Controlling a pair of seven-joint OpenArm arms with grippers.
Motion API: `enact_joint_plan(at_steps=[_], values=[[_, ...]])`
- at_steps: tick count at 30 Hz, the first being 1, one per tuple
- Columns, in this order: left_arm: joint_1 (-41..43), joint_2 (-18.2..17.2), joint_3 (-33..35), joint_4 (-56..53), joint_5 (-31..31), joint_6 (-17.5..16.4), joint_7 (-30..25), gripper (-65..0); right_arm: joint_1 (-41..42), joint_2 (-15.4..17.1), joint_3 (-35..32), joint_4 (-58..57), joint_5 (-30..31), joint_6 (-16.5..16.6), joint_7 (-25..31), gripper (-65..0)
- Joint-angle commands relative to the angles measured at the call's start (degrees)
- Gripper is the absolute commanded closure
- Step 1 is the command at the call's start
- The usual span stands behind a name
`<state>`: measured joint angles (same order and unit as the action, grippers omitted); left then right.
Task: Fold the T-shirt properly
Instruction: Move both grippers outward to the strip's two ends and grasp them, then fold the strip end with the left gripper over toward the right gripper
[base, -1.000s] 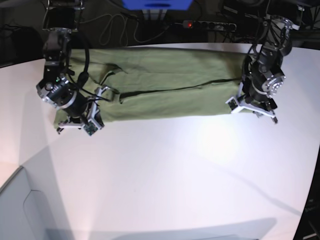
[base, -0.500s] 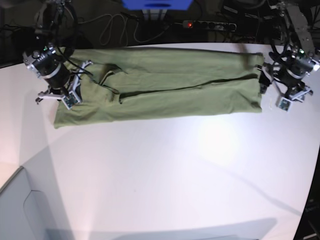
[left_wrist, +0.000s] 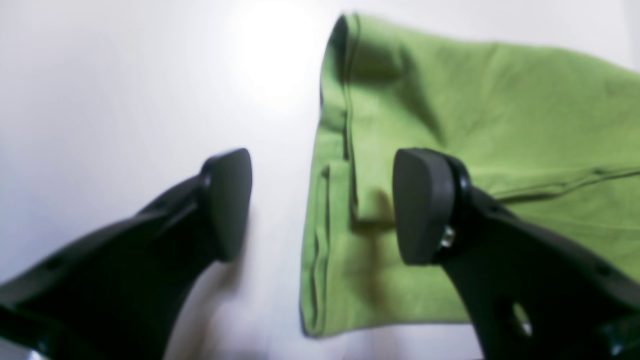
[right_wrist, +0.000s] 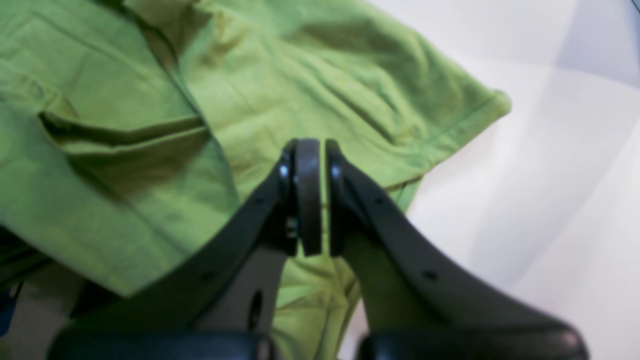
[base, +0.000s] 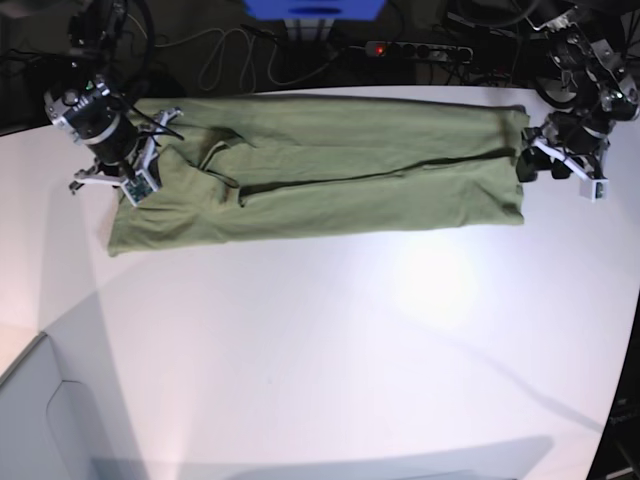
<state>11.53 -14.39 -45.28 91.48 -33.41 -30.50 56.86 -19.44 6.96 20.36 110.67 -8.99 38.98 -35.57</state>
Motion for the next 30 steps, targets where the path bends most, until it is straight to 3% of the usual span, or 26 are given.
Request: enact_joint_plan(at_steps=[1, 12, 16, 22, 24, 30], values=[[-0.4, -0.9, -0.3, 0.6, -0.9, -0.1, -0.9, -42.4, -0.5, 0.5, 0.3, 1.2, 0.5, 1.0, 0.9, 0.0], [0.1, -0.9, -0.1, -3.5, -0.6, -0.1, -0.9, -42.4, -1.5, 0.4, 0.3, 1.5, 0.7, 1.0, 0.9, 0.0], [1.2, -1.2, 2.9, -4.2, -0.8, -0.1, -1.2, -42.4, -1.6, 0.4, 0.3, 2.3, 0.6, 1.0, 0.9, 0.0], [3.5, -1.2, 6.6, -4.3, -0.8, -0.1, -7.0, -41.9, -1.6, 0.4, 0.3, 2.3, 0.5, 1.0, 0.9, 0.0], [3.8, -1.1, 6.6, -4.8, -0.6, -0.1, -7.7, -37.0, -1.6, 0.4, 0.3, 2.3, 0.5, 1.0, 0.9, 0.0], [3.8, -1.0, 6.3, -7.5, -0.7, -0.1, -7.7, -14.3, -1.6, 0.4, 0.3, 2.3, 0.5, 1.0, 0.9, 0.0]])
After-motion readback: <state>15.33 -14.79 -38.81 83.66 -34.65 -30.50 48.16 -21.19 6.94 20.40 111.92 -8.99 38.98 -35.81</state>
